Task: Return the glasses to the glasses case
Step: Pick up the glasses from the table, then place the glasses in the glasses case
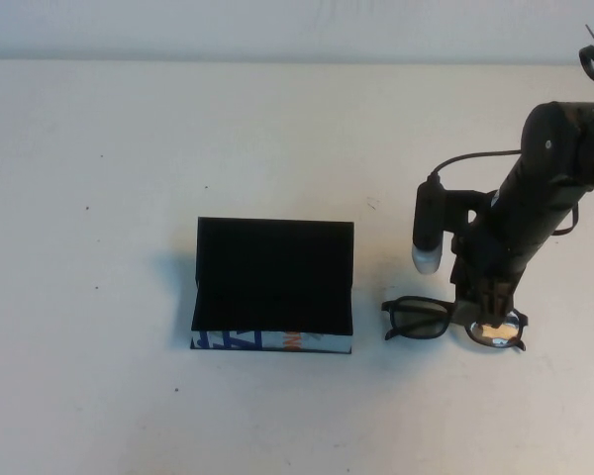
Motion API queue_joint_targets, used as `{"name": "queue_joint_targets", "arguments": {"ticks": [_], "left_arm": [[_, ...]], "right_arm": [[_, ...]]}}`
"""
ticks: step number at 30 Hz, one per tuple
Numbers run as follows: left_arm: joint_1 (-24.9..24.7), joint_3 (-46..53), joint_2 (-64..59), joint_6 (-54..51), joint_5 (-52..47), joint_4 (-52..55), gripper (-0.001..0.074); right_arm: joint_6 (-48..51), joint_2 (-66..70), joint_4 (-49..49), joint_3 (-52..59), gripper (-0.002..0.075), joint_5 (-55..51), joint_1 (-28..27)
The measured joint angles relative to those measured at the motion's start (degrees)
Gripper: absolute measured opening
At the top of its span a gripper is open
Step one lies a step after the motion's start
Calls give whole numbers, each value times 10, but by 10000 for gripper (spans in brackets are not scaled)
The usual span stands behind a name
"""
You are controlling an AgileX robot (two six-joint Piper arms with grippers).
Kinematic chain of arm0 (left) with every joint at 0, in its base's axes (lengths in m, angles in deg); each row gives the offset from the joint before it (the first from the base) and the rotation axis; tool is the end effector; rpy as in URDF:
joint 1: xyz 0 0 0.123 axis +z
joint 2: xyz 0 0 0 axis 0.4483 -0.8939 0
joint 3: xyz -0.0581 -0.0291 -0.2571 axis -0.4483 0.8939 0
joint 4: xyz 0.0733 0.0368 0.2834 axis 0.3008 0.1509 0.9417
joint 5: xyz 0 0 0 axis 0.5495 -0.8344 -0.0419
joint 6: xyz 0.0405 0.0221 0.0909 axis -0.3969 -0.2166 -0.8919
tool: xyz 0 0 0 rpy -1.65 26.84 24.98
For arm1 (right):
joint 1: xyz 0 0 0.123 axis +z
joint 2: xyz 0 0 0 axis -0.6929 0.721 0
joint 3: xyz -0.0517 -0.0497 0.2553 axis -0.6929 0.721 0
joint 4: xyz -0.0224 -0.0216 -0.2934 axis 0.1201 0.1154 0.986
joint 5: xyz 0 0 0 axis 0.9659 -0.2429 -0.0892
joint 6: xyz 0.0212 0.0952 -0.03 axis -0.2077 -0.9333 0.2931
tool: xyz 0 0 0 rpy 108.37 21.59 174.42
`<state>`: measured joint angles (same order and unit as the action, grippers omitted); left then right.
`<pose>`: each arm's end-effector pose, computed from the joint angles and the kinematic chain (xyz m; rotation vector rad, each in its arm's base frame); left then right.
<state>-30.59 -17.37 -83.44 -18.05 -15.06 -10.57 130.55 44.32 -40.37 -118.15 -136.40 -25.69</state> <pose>0.1259 -0.0110 0.1666 0.1842 1.8762 0.0069 0.3918 0.1408 0.1441 -1.9486 2.2150 0.0644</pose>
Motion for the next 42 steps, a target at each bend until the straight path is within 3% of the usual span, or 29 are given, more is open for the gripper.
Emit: {"name": "queue_joint_targets", "arguments": {"ticks": [15, 32, 42], "left_arm": [[0, 0, 0, 0, 0, 0, -2], [0, 0, 0, 0, 0, 0, -2], [0, 0, 0, 0, 0, 0, -2]], "right_arm": [[0, 31, -2, -1, 387, -5, 0], [0, 20, -7, -2, 88, -19, 0], [0, -4, -6, -2, 76, -28, 0]]}}
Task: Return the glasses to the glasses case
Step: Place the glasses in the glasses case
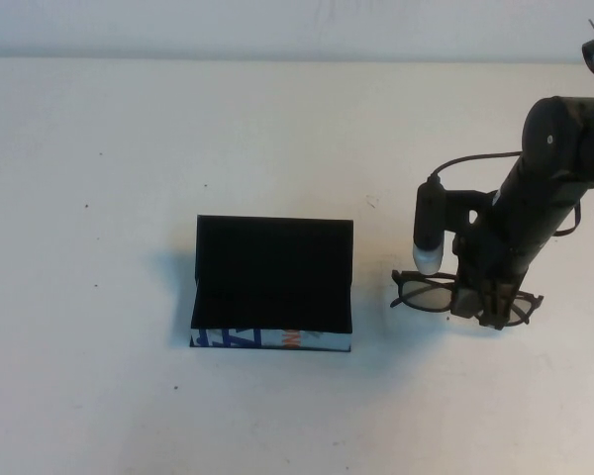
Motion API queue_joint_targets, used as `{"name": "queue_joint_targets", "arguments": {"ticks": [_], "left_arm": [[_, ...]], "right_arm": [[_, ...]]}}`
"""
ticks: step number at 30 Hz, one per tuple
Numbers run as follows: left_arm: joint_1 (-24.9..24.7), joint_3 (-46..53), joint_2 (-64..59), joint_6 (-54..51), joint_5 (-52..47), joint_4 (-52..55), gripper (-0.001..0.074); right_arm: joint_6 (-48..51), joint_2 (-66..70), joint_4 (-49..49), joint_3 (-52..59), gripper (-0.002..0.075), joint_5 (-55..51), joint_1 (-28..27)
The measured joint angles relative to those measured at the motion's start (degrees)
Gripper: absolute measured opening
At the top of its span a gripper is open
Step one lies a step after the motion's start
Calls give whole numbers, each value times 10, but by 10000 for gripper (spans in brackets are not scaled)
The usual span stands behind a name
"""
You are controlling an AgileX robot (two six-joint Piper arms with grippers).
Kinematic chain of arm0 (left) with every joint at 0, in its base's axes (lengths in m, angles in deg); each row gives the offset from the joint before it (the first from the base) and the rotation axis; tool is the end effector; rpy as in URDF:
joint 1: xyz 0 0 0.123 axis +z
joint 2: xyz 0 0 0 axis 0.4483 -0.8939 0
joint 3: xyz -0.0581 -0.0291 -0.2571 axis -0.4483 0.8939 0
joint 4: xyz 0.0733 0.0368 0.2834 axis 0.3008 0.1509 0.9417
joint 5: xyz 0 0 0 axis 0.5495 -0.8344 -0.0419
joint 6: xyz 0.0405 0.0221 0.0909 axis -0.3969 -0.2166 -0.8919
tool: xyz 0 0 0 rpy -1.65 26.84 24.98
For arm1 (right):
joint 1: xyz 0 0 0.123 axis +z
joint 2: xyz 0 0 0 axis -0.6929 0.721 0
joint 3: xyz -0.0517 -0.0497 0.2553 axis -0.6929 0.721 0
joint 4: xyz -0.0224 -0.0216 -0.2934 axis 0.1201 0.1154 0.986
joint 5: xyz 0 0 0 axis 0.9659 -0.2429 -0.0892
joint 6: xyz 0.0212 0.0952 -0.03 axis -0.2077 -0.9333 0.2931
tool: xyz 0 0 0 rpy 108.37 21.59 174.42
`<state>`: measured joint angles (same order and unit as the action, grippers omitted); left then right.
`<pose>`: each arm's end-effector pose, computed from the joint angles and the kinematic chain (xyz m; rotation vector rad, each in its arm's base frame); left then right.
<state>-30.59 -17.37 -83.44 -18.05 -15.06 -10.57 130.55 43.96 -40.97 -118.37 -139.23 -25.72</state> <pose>0.1259 -0.0110 0.1666 0.1842 1.8762 0.0069 0.3874 0.1405 0.1472 -1.9661 2.2391 0.1050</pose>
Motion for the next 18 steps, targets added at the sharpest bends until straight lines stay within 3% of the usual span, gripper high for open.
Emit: {"name": "queue_joint_targets", "arguments": {"ticks": [8, 18], "left_arm": [[0, 0, 0, 0, 0, 0, -2], [0, 0, 0, 0, 0, 0, -2]], "right_arm": [[-5, -33, 3, -28, 76, -35, 40], [-57, 8, -6, -227, 76, -118, 162]]}}
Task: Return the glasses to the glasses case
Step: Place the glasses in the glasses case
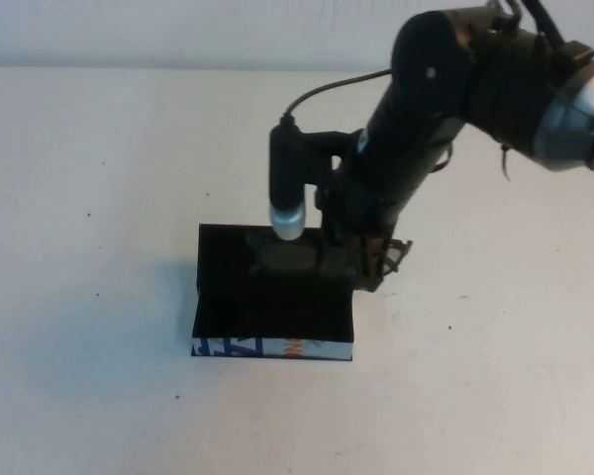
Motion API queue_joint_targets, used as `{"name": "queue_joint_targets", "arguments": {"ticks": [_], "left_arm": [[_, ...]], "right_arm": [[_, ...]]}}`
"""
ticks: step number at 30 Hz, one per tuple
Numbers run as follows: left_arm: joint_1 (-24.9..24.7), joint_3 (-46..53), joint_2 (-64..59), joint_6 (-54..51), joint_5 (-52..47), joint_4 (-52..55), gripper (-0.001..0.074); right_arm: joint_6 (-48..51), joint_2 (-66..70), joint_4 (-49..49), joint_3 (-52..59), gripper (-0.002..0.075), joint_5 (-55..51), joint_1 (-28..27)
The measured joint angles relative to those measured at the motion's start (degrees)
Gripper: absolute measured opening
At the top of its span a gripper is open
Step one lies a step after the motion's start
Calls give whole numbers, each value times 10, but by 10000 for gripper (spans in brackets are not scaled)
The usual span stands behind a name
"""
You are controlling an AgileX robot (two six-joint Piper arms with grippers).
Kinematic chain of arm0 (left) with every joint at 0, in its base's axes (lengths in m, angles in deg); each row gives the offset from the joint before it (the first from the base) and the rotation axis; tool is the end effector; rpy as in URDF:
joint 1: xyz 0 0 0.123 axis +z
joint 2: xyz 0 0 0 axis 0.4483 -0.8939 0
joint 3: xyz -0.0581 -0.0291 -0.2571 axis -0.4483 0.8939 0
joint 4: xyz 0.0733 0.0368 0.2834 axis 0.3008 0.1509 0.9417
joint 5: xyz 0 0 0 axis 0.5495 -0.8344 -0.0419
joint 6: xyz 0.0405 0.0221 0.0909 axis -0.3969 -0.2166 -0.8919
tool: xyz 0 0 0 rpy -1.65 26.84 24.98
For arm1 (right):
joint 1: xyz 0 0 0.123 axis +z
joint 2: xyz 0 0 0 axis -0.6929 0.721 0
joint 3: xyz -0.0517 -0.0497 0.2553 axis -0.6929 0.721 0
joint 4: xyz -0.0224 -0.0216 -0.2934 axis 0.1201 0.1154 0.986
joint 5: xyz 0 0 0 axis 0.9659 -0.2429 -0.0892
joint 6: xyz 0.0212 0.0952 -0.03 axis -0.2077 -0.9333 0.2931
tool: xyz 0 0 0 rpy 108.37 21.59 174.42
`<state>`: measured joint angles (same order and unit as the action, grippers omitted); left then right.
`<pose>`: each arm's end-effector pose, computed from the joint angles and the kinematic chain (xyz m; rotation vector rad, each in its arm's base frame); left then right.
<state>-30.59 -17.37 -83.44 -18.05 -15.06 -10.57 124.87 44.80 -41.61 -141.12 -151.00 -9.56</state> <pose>0.1259 -0.0110 0.1666 0.1842 1.8762 0.0069 0.3659 0.2681 0.2595 -2.0821 1.8987 0.1158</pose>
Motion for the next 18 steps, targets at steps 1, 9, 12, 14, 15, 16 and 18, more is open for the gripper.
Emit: {"name": "queue_joint_targets", "arguments": {"ticks": [1, 9, 12, 14, 15, 16, 18], "left_arm": [[0, 0, 0, 0, 0, 0, -2], [0, 0, 0, 0, 0, 0, -2], [0, 0, 0, 0, 0, 0, -2], [0, 0, 0, 0, 0, 0, -2], [0, 0, 0, 0, 0, 0, -2], [0, 0, 0, 0, 0, 0, -2], [0, 0, 0, 0, 0, 0, -2]], "right_arm": [[-1, 13, 0, -19, 76, 0, 7], [-11, 125, -2, -105, 76, -1, 33], [-24, 143, -5, -107, 76, -1, 34], [-25, 151, -9, -107, 76, -1, 34], [-25, 155, -10, -107, 76, -1, 34], [-25, 157, -13, -108, 76, -1, 34], [-25, 161, -14, -108, 76, -1, 34]]}}
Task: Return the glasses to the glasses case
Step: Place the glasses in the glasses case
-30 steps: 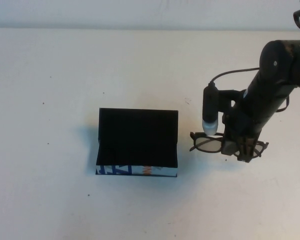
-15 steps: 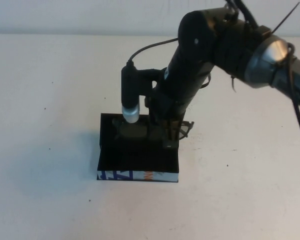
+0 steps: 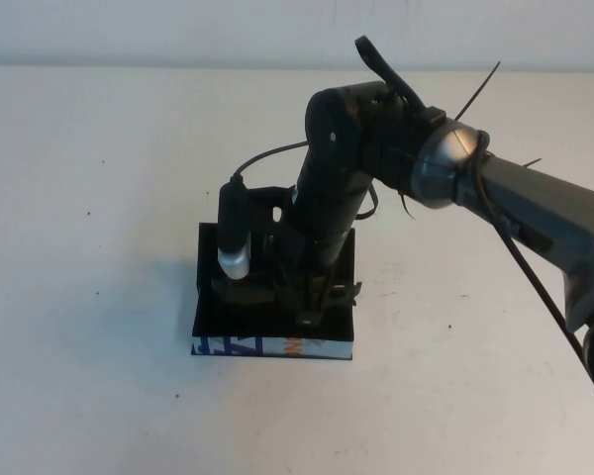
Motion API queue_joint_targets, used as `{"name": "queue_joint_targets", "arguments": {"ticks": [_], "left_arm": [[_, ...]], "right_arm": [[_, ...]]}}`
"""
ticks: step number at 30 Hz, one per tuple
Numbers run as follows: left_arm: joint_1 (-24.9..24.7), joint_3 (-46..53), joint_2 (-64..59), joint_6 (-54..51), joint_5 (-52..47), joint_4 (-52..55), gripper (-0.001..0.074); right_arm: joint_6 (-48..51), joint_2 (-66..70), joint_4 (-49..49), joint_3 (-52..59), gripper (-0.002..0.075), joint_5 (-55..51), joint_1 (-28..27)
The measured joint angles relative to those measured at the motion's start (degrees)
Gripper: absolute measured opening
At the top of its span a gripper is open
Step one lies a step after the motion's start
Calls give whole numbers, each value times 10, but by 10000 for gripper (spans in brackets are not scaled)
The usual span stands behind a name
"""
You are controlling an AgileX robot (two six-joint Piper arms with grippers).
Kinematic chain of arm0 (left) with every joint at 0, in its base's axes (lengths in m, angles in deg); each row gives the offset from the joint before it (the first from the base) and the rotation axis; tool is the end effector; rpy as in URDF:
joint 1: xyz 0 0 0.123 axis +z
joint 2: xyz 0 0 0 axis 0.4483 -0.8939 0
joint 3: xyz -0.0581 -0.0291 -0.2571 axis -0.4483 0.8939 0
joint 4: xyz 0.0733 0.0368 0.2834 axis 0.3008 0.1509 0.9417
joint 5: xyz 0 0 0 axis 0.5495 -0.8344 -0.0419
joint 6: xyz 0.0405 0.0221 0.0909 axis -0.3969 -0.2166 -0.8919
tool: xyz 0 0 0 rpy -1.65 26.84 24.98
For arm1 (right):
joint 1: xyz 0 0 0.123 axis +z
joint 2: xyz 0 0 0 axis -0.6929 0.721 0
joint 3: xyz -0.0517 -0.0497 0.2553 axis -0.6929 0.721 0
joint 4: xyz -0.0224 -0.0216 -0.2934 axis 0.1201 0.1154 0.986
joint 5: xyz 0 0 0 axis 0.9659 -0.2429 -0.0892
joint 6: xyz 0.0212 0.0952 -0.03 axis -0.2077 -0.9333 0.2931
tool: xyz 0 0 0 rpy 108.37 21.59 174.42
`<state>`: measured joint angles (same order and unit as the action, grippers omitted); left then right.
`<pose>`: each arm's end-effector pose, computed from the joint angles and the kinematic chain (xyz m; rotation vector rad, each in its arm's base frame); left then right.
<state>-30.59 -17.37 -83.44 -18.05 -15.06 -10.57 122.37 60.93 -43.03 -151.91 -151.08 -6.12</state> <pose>0.1259 -0.0110 0.1666 0.1842 1.8762 0.0069 0.3865 0.3214 0.1852 -2.1506 1.9550 0.2020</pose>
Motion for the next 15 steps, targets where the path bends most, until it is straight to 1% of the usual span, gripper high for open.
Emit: {"name": "queue_joint_targets", "arguments": {"ticks": [15], "left_arm": [[0, 0, 0, 0, 0, 0, -2]], "right_arm": [[18, 23, -27, -4, 75, 0, 1]]}}
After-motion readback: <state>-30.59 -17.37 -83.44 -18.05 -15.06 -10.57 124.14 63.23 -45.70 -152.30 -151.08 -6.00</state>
